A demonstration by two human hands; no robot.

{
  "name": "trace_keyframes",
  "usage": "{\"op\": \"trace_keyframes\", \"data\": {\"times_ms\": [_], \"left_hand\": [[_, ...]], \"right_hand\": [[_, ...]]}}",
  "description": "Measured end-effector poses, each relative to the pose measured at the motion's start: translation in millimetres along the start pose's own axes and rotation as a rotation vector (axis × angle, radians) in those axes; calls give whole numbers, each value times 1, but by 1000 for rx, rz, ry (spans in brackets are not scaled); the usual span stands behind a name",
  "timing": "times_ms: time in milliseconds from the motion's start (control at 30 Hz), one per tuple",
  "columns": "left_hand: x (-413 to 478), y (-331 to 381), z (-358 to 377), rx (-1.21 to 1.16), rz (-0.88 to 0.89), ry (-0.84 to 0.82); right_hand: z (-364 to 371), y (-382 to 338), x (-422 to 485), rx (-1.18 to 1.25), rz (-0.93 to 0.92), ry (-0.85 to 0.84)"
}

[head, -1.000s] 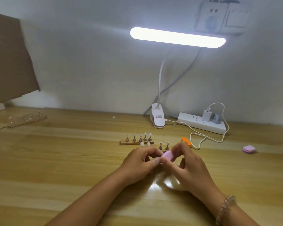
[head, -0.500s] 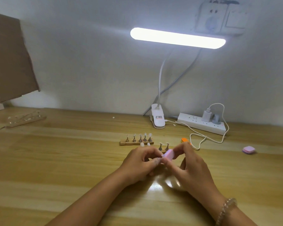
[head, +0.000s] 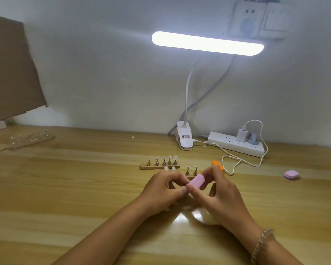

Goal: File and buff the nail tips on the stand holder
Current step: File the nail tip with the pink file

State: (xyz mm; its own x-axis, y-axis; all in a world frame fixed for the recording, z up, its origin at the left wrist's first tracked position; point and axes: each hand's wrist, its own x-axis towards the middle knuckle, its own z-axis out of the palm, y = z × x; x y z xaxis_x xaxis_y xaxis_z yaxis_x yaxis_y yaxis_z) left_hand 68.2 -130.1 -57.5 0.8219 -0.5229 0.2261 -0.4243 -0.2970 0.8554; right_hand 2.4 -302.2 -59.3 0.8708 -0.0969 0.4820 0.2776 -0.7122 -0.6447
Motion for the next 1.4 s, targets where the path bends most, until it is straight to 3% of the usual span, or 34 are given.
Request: {"op": "trace_keyframes", "data": {"times_ms": [133, 233, 367, 533, 633, 767, 900, 1000, 1167, 1300, 1400], "left_hand": [[0, -2, -1, 3, 12, 2], [0, -2, 0, 7, 18, 15], [1, -3, 0, -21, 23, 5], [1, -6, 0, -1, 46, 9], [1, -5, 0, -33, 40, -10], [2, -10, 0, -8, 40, 7], [1, -7, -1, -23, 42, -6], [2, -8, 0, 4, 31, 22], [3, -10, -1, 6, 23, 16], [3, -12, 0, 3, 33, 8], [4, -14, -1, -14, 45, -4]], "right_hand": [[2, -1, -3, -36, -5, -46], [-2, 2, 0, -53, 63, 24], [2, -4, -6, -166, -34, -9], [-2, -1, -1, -161, 37, 74], [1, -3, -5, -183, -29, 12], [-2, 2, 1, -161, 66, 80], [0, -2, -4, -162, -18, 14], [-4, 2, 0, -151, 61, 83], [-1, -3, -4, -150, -16, 22], [-5, 0, -3, -219, 9, 76], [-1, -5, -7, -176, -59, 0]]}}
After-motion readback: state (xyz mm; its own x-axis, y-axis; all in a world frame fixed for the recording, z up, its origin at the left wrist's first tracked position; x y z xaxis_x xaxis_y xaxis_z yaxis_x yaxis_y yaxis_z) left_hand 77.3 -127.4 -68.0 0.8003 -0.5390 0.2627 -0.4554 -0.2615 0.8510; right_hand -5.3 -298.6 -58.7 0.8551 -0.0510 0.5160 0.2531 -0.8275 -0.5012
